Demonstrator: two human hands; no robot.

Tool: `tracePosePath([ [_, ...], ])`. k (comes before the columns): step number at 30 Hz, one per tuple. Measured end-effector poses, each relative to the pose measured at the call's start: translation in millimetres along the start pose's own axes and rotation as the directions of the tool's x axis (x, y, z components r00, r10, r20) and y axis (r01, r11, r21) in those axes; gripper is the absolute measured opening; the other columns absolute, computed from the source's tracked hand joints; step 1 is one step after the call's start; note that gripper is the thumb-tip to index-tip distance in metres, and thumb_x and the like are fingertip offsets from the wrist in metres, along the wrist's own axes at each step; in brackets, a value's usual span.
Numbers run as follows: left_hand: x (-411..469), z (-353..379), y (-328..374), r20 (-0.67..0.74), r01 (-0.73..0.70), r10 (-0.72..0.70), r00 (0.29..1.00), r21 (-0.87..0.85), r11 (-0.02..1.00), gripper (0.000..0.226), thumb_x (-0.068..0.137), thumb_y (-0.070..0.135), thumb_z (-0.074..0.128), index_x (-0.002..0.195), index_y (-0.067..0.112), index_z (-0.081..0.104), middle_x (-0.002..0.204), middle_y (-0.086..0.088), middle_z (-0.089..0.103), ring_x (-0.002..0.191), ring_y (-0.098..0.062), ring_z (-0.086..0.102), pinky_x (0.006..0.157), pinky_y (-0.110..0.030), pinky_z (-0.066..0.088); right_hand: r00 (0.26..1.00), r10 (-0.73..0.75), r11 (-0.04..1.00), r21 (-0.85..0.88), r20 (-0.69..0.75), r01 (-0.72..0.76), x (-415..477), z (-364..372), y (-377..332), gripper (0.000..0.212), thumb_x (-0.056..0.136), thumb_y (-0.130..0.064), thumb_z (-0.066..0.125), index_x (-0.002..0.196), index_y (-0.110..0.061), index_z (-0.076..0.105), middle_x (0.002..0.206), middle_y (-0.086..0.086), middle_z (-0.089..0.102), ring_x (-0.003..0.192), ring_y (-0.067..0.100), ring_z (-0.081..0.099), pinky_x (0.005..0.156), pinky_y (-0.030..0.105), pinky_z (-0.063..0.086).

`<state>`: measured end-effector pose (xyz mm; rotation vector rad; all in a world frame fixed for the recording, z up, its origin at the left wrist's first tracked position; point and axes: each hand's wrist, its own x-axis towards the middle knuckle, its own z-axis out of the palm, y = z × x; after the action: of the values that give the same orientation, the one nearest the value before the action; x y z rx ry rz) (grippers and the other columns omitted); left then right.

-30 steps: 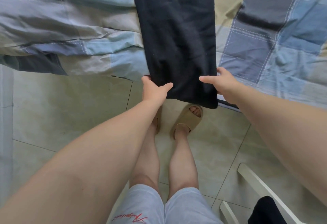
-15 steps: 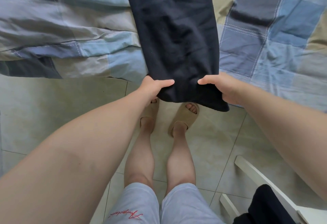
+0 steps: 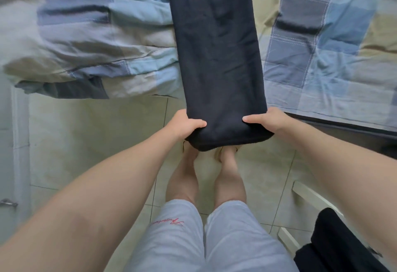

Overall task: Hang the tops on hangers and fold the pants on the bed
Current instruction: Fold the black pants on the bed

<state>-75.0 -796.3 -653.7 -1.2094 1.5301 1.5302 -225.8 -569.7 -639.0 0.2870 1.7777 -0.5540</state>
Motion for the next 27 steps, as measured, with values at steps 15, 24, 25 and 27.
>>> tracePosePath([
  [15,-196,-52,34,-0.168,0.026,-0.117,0.979,-0.466,0.884,0.016,0.099,0.035,0.057,0.094,0.022,0.065,0.096,0.004,0.073,0.084,-0.02,0.07,0.068,-0.029,0.059,0.983,-0.09,0.793,0.586,-0.16,0.168,-220,48,-20,0.019,0.093,-0.018,0.069,0.112,-0.017,0.068,0.106,0.005,0.076,0.082,0.021,0.074,0.066,0.033,0.06],
  [24,-284,-33,-17,-0.207,0.04,-0.153,0.966,-0.467,0.883,0.031,0.101,0.04,0.05,0.117,0.016,0.063,0.107,-0.004,0.071,0.096,-0.027,0.068,0.064,-0.033,0.054,0.991,-0.044,0.626,0.77,-0.126,0.126,-294,85,16,0.028,0.094,-0.025,0.07,0.119,-0.013,0.064,0.106,0.006,0.075,0.088,0.025,0.072,0.064,0.03,0.058],
  [25,-292,-27,-28,-0.21,0.033,-0.145,0.967,-0.462,0.886,0.032,0.101,0.04,0.052,0.119,0.016,0.062,0.108,-0.004,0.071,0.098,-0.027,0.068,0.064,-0.033,0.054,0.99,-0.034,0.623,0.772,-0.133,0.126,-301,91,26,0.028,0.093,-0.025,0.07,0.118,-0.012,0.064,0.104,0.006,0.075,0.085,0.024,0.072,0.061,0.029,0.057],
  [27,-309,-13,-50,-0.223,0.008,-0.12,0.967,-0.446,0.895,0.035,0.1,0.042,0.054,0.122,0.016,0.061,0.108,-0.003,0.071,0.097,-0.026,0.068,0.063,-0.032,0.055,0.99,-0.015,0.606,0.787,-0.137,0.119,-312,106,49,0.03,0.093,-0.024,0.07,0.119,-0.011,0.064,0.105,0.007,0.074,0.087,0.025,0.072,0.065,0.031,0.057],
])
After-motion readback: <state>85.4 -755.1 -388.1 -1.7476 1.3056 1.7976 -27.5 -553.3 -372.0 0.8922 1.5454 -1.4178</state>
